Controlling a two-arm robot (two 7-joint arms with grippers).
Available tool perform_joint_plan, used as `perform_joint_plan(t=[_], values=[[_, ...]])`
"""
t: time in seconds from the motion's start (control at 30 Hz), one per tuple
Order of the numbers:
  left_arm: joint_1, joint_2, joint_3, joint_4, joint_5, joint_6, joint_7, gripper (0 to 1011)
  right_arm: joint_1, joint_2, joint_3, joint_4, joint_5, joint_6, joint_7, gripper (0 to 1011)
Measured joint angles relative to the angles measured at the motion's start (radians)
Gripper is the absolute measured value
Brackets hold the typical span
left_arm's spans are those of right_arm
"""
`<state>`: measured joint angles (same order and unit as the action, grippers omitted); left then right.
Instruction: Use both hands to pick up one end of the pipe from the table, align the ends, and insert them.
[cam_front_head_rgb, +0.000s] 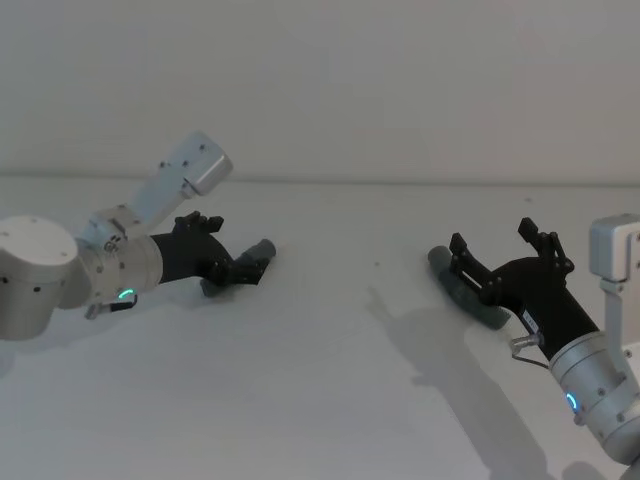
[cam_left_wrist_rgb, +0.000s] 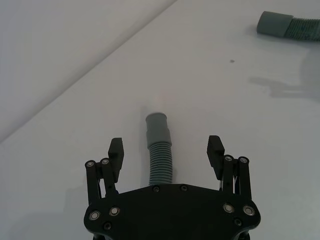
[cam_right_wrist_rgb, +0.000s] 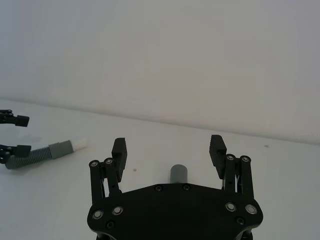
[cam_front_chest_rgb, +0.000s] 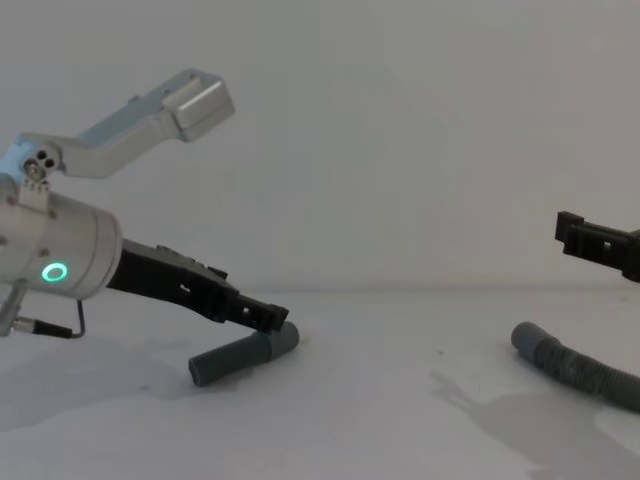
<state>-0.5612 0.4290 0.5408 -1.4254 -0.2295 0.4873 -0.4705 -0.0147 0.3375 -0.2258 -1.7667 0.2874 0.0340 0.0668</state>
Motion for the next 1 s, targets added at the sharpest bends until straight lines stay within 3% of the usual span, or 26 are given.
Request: perform_joint_plan(t=[0.53, 1.0], values=[[-0.050, -0.062, 0.009, 0.107, 0.021, 0.033, 0.005, 1001, 0.000, 0.000, 0.000, 0.000, 0.000, 0.000, 0.000, 1000], [-0.078, -0.096, 0.018, 0.169, 0.034, 0.046, -0.006, 1001, 0.000, 0.000, 0.000, 0.000, 0.000, 0.000, 0.000, 1000]])
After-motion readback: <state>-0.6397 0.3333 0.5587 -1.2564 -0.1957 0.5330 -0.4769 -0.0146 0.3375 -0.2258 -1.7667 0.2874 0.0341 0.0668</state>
